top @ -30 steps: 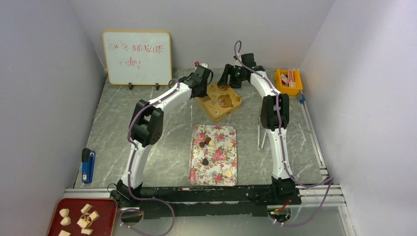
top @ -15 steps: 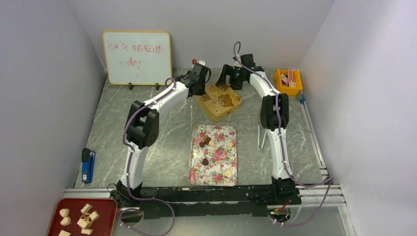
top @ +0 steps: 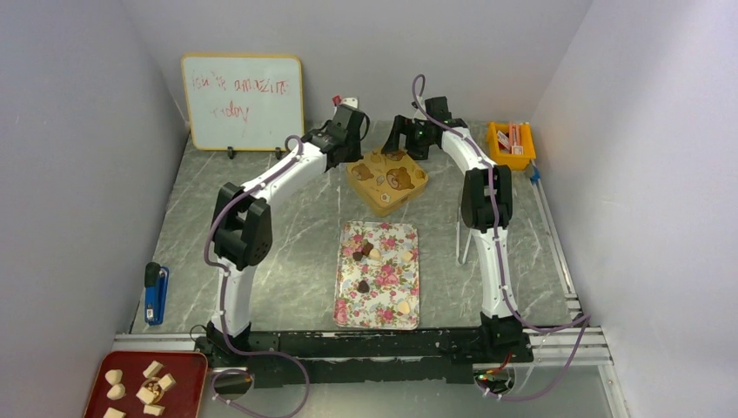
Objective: Pack the chocolate
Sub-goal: Adjust the box lid on the packing box.
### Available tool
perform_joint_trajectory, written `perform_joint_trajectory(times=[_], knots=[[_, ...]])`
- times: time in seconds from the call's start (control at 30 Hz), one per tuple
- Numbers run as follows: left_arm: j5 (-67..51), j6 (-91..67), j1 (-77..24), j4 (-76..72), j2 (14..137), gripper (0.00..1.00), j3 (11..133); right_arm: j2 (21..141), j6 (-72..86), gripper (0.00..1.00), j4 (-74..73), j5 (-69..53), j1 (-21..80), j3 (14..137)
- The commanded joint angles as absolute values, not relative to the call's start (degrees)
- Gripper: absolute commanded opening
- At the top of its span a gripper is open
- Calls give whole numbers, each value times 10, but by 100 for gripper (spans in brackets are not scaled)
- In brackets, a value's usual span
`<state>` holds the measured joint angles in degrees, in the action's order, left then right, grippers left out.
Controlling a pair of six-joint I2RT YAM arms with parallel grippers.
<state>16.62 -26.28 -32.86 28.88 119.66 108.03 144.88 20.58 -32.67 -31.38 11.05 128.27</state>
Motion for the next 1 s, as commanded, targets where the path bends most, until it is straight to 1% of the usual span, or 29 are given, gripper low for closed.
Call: perform_joint_trajectory(times=[0.0, 0.73, 0.97], knots=[[181, -286, -330, 272, 1156, 15, 1051, 1407, 195, 93, -327, -296, 120, 1264], [182, -332, -329, 254, 1114, 13, 989, 1356, 201, 93, -313, -289, 118, 1281], [169, -367, -323, 250, 1093, 11, 947, 1321, 193, 93, -302, -245, 117, 1252]])
